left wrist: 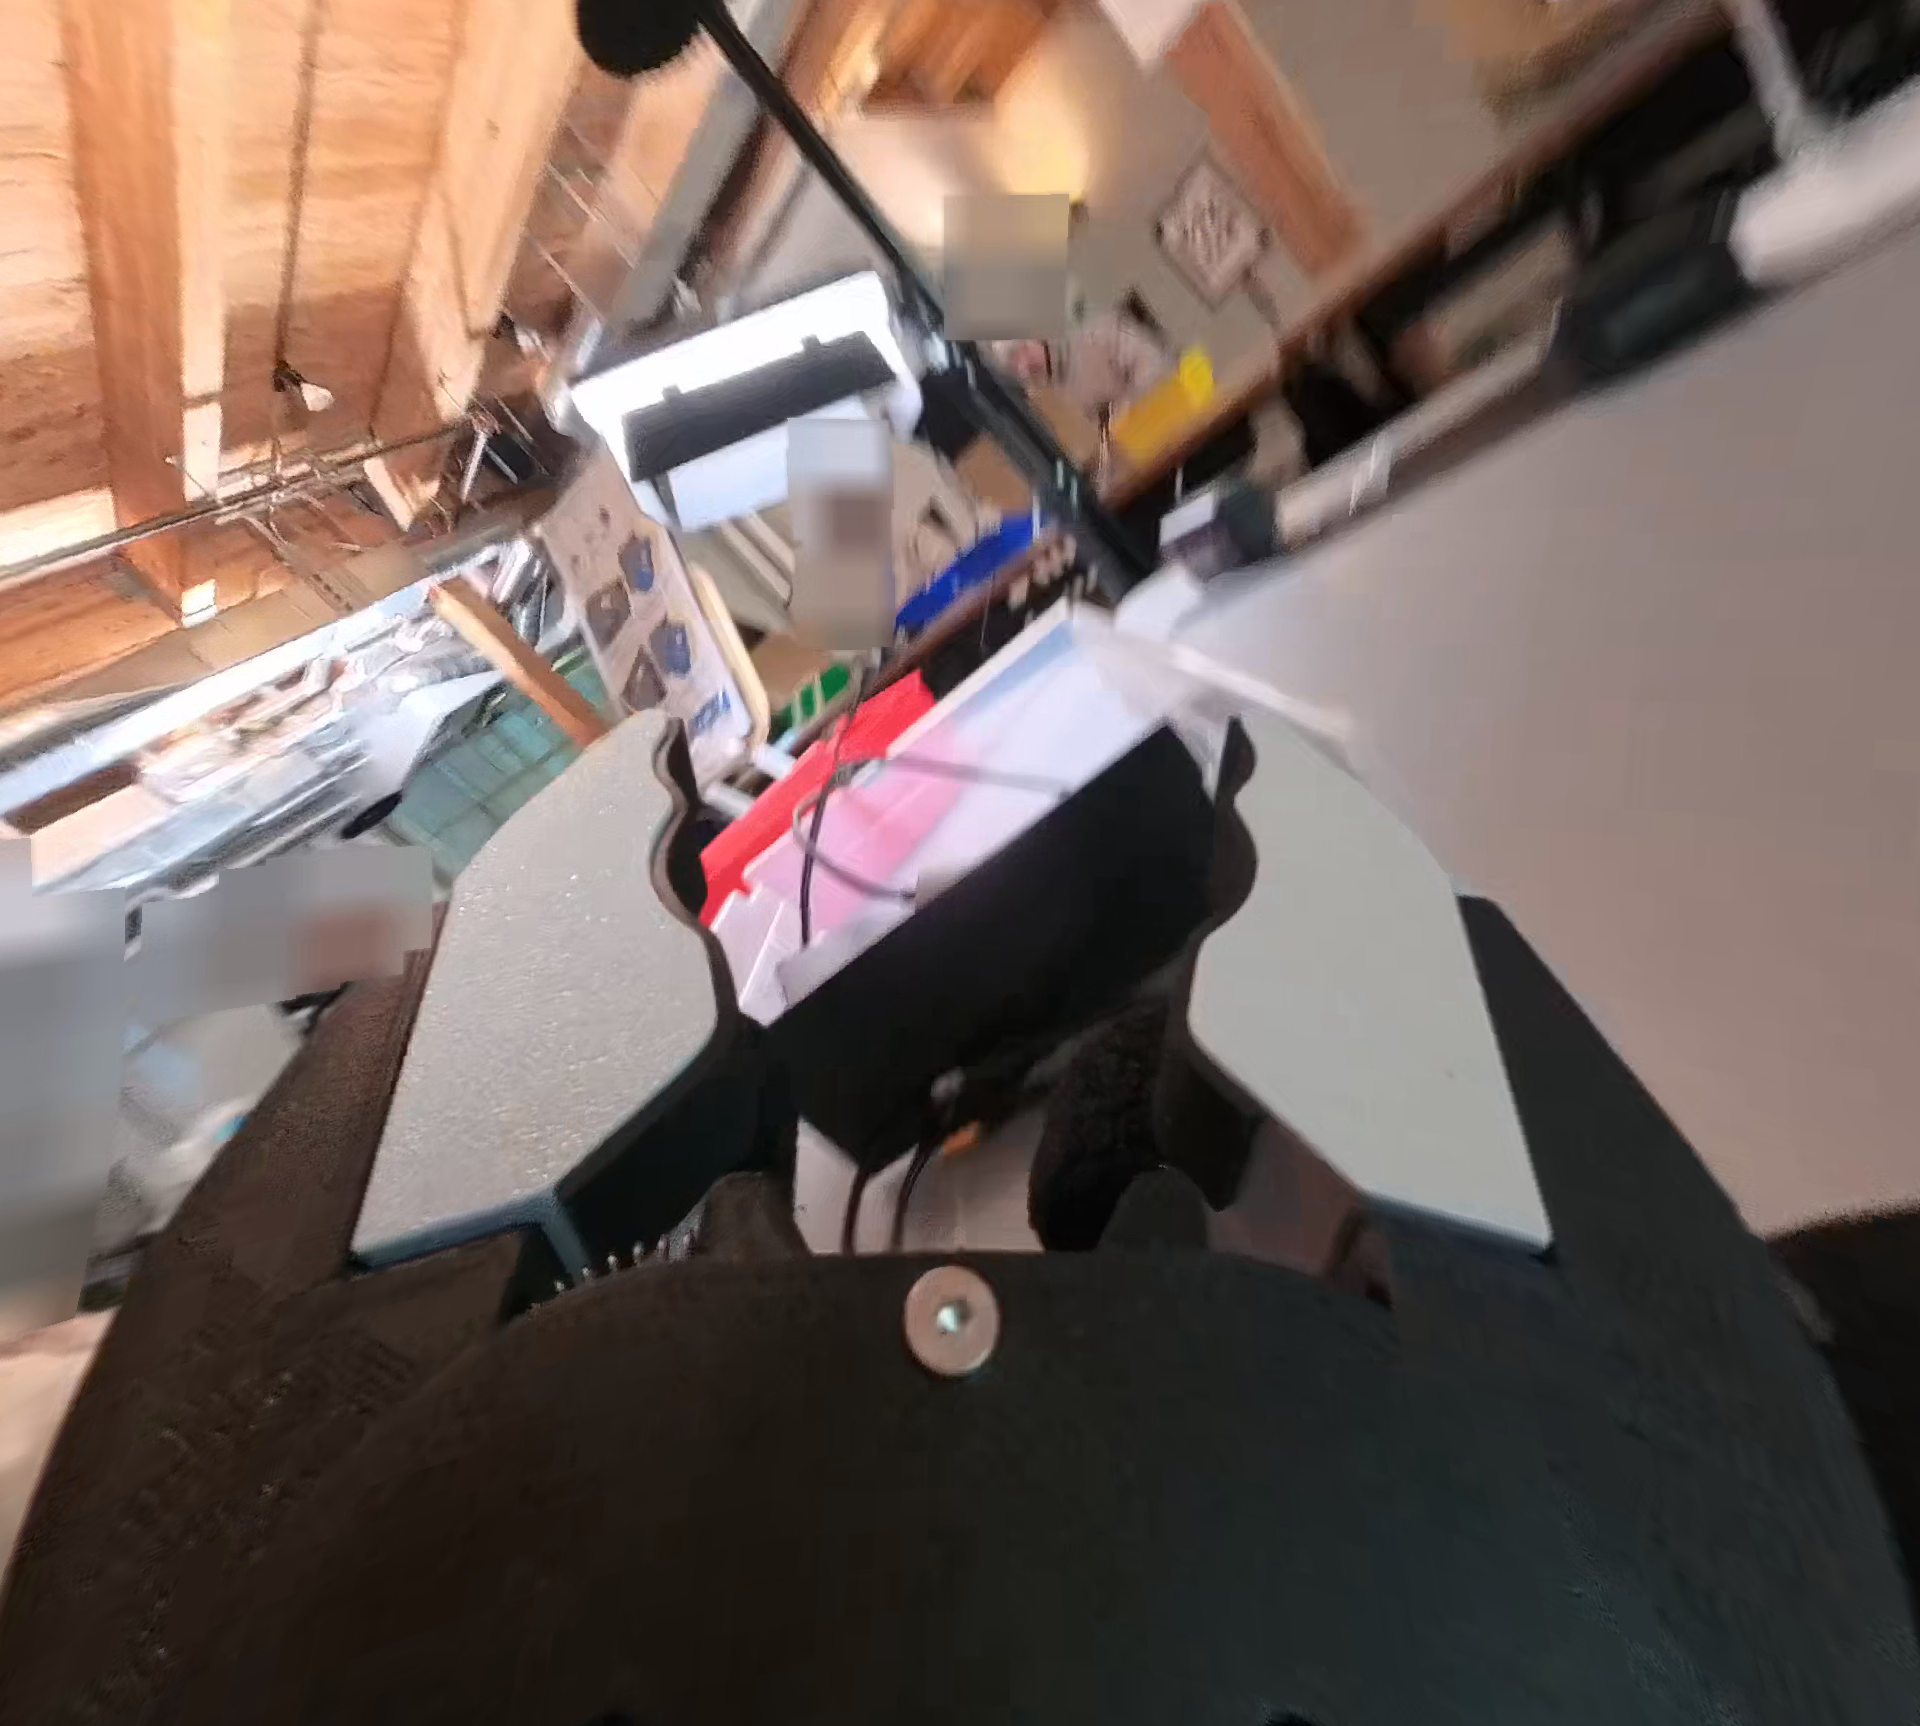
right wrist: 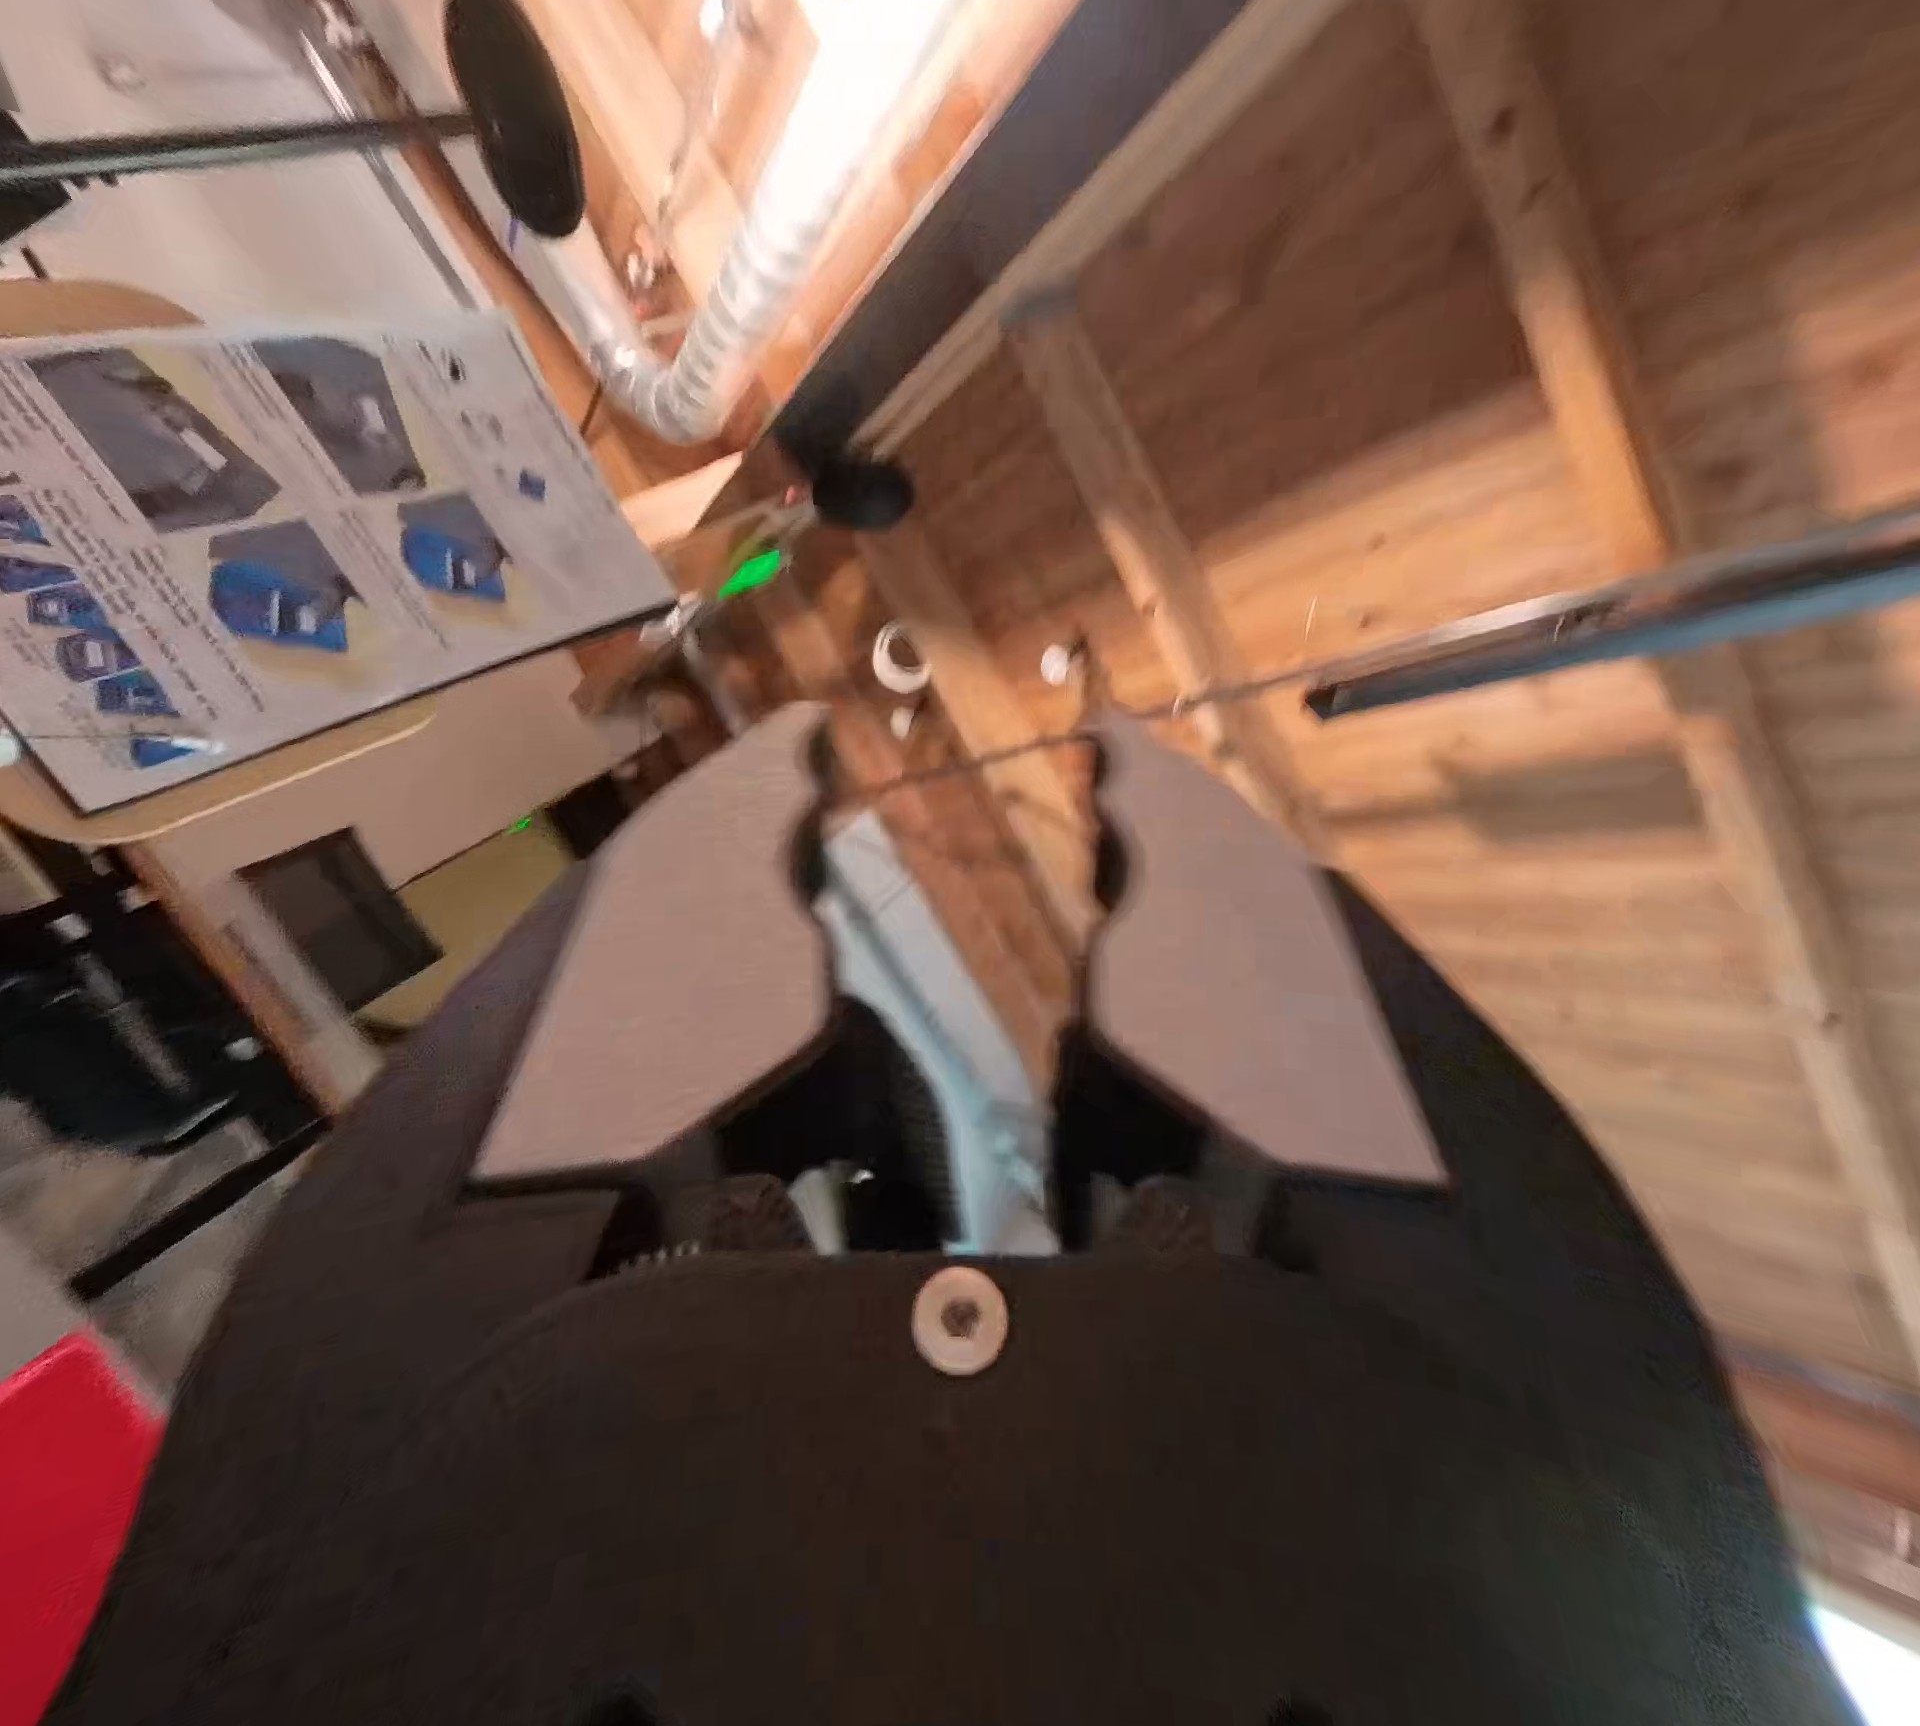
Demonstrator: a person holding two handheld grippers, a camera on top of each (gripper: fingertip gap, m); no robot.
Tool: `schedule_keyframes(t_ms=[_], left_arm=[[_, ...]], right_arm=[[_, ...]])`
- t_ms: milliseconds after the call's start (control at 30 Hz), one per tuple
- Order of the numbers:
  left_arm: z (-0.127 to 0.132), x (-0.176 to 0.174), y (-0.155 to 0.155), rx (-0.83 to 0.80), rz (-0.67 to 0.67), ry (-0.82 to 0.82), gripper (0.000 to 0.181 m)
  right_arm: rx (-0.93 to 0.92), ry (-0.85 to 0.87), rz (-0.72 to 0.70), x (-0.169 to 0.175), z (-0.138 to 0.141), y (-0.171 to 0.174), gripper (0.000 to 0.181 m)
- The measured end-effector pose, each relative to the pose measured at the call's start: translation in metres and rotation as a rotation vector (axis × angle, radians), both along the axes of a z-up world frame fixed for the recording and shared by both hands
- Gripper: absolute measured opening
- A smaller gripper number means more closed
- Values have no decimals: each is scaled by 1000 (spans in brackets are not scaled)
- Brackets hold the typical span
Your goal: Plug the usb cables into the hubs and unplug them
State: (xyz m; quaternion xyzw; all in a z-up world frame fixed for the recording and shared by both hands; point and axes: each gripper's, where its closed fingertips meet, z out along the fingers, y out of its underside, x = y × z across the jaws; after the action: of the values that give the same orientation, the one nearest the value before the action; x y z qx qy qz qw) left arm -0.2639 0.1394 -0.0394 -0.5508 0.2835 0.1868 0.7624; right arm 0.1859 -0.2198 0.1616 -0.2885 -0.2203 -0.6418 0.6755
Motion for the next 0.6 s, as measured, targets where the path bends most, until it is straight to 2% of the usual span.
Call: schedule_keyframes(t_ms=[67,100,133,167,200,233,267,333,367,400,467,500,567,600], left_arm=[[25,-1,-13,89,-140,-207,95],[36,-7,-18,114,-193,-296,95],[46,-17,-21,143,-214,-354,95],[56,-28,-23,173,-222,-372,95],[66,-35,-23,191,-238,-355,95],[73,-39,-21,184,-257,-320,92],[78,-43,-15,145,-274,-287,86],[77,-45,8,-41,-349,-248,80],[67,-45,22,-201,-384,-245,75],[52,-48,35,-387,-394,-238,71],[26,-72,68,-662,-240,-290,63],[14,-82,82,-766,-170,-312,63],[-2,-92,105,-892,-100,-356,61],[-7,-92,115,-930,-99,-383,59]], right_arm=[[14,-60,46,-15,3,-3,114],[40,-65,66,-20,7,-8,126],[66,-81,91,-26,9,-14,129],[88,-102,108,-32,10,-20,122],[93,-116,105,-33,9,-24,100],[86,-121,72,-31,7,-27,45],[88,-124,34,-28,4,-31,2],[159,-150,5,-27,6,-41,3],[181,-166,8,-28,6,-45,13],[219,-182,15,-30,8,-50,34],[280,-214,54,-40,11,-61,76],[303,-228,84,-45,12,-65,90],[335,-248,121,-51,13,-69,102],[323,-242,133,-51,12,-67,96]])
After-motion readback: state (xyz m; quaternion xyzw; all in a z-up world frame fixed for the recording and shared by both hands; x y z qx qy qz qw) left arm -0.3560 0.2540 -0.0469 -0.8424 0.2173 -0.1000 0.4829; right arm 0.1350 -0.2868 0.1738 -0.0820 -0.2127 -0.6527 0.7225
